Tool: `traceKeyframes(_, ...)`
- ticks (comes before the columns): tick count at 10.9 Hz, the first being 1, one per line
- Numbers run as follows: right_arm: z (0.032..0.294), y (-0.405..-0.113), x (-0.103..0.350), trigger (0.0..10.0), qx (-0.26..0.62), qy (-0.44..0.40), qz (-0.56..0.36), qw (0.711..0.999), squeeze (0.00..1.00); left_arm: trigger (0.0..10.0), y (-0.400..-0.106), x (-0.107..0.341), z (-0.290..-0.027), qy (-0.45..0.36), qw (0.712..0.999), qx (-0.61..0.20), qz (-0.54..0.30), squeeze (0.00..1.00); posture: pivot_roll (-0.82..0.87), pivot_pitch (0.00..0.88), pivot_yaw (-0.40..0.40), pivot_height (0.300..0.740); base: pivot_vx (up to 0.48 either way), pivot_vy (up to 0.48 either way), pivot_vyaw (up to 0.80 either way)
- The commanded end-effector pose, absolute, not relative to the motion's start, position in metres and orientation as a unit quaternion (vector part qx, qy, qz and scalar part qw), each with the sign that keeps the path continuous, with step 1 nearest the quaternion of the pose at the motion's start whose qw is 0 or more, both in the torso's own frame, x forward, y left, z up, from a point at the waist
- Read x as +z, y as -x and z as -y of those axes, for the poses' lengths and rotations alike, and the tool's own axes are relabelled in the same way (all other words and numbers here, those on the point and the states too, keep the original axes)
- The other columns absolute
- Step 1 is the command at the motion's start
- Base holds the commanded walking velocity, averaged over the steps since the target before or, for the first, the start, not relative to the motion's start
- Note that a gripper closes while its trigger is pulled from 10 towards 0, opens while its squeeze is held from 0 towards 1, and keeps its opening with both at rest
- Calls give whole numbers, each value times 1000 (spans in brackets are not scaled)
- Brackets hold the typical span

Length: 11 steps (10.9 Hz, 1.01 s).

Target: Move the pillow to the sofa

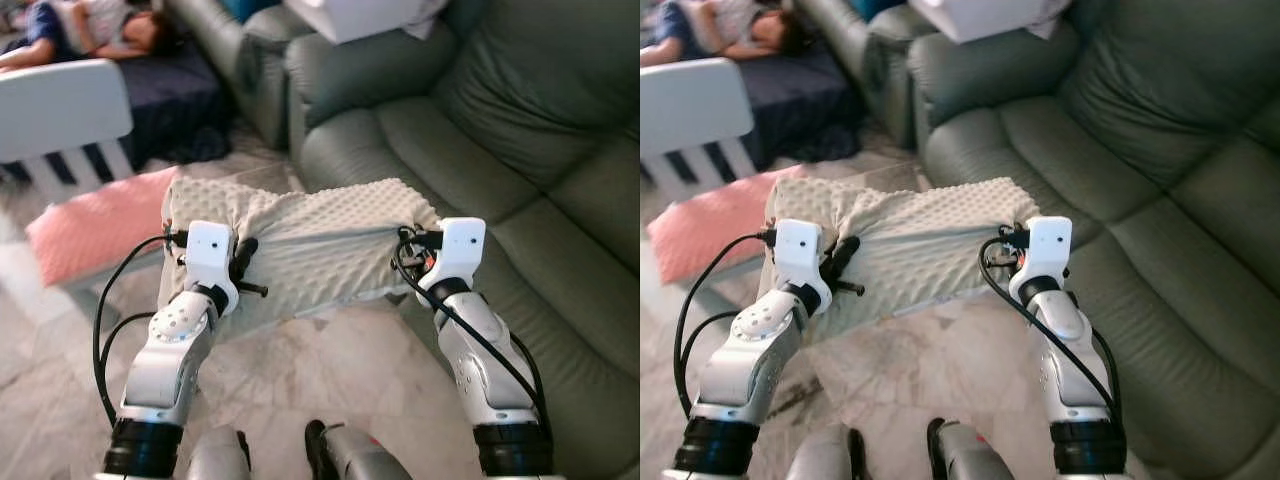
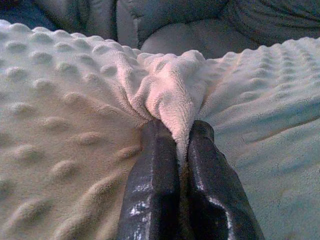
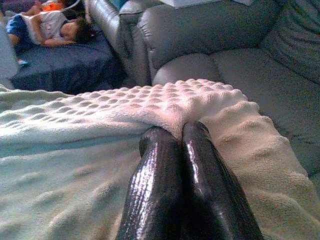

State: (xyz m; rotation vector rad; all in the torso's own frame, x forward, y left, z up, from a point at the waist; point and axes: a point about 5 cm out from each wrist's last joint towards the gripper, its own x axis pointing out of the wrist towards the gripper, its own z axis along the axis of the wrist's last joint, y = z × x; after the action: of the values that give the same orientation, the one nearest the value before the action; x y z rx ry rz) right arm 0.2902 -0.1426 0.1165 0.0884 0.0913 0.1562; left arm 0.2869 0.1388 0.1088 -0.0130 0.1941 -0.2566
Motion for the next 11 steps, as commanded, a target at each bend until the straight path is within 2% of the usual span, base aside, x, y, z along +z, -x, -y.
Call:
traceKeyframes(1,155,-293,122,10000,51,-41,-33,997,0,10000,-290,114,-143,7,989,-118,-84,0,-24,122,-73,740,0,0,-800)
traceKeyframes(2,157,-294,121,10000,47,-41,-35,997,0,10000,-291,113,-144,7,989,-116,-86,0,-25,122,-74,740,0,0,-800)
traceKeyframes(9,156,-296,119,10000,45,-40,-37,998,0,10000,-292,113,-143,8,989,-118,-86,0,-27,120,-68,740,0,359,-800)
traceKeyframes(11,157,-294,120,10000,44,-38,-35,998,0,10000,-292,114,-141,8,989,-120,-83,0,-29,116,-72,740,0,0,-800)
